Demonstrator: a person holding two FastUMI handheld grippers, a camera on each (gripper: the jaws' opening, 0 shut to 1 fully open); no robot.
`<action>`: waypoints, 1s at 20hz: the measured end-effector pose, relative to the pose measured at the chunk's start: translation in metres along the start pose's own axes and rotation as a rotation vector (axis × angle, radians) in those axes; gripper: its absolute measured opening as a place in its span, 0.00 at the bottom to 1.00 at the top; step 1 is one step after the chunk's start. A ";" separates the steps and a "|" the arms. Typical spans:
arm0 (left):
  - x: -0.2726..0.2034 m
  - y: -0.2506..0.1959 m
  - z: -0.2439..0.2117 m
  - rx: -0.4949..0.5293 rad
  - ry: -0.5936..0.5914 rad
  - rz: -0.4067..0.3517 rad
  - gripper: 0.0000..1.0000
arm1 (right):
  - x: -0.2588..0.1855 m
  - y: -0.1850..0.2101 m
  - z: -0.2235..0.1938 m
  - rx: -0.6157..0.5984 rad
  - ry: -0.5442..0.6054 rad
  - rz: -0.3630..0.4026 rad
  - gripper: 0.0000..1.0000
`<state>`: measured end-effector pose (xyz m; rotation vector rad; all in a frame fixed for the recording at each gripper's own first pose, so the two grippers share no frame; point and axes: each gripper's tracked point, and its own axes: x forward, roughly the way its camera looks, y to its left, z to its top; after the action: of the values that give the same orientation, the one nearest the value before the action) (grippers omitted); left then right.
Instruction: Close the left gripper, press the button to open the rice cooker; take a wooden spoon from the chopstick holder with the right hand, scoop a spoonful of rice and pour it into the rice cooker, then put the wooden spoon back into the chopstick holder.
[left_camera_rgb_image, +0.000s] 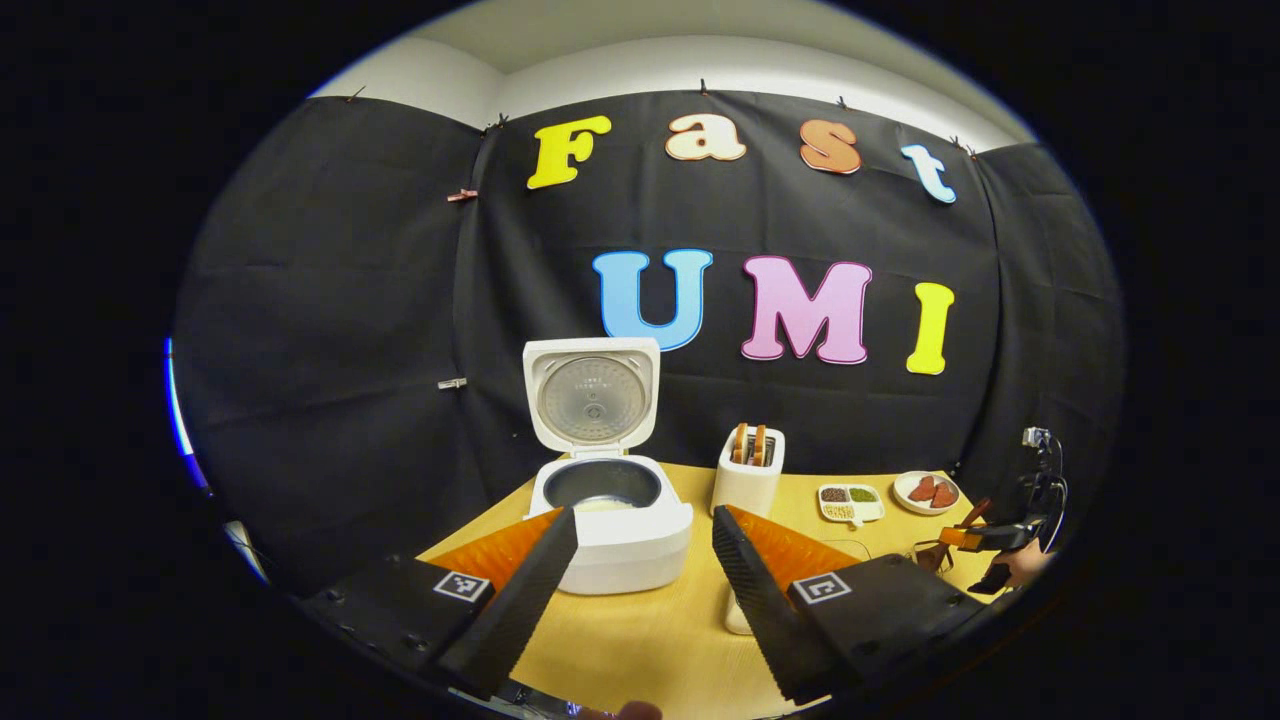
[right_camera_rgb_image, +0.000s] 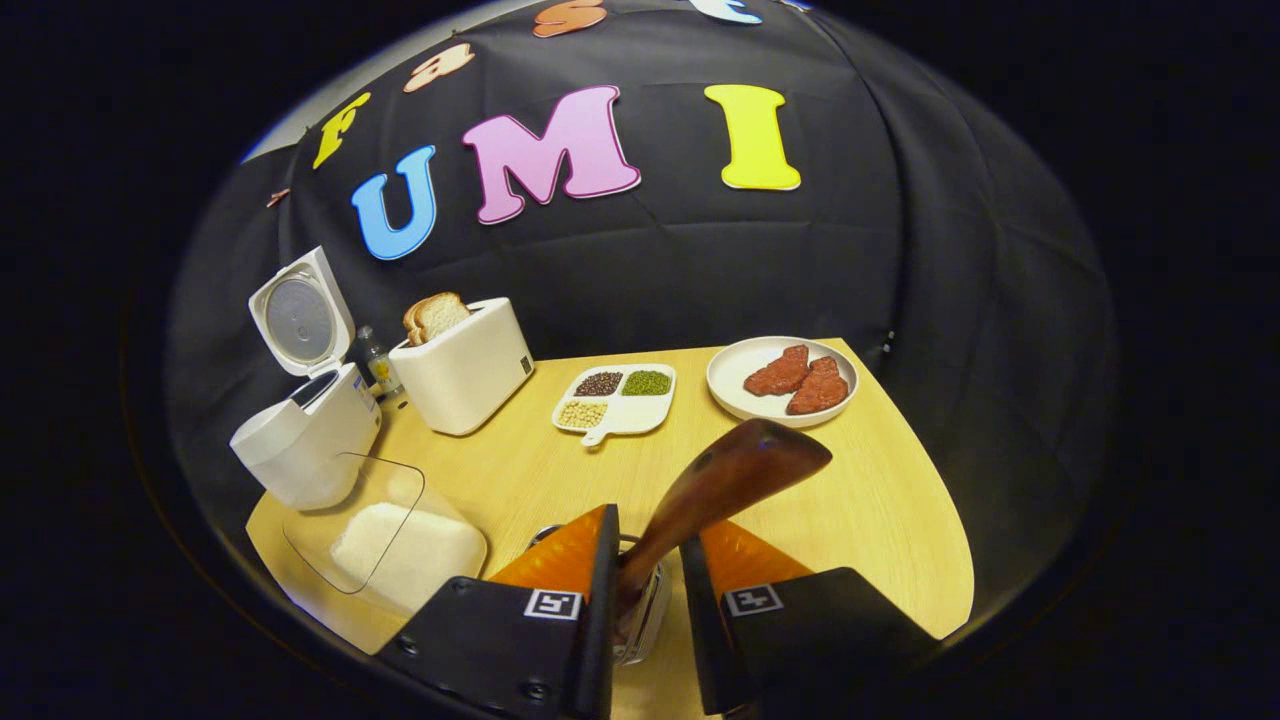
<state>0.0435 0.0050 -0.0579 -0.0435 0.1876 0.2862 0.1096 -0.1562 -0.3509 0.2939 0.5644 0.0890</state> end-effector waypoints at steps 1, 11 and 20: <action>-0.002 0.001 -0.004 0.003 0.009 0.010 0.94 | -0.003 0.005 0.001 -0.016 -0.011 0.008 0.35; -0.018 0.020 -0.010 0.005 0.013 0.001 0.94 | 0.003 0.018 -0.019 0.039 0.085 -0.069 0.27; 0.001 0.063 -0.010 -0.002 0.005 -0.151 0.94 | -0.035 0.016 0.045 0.172 -0.068 -0.144 0.12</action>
<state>0.0252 0.0653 -0.0689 -0.0596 0.1877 0.1362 0.1040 -0.1575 -0.2922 0.4205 0.5252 -0.1088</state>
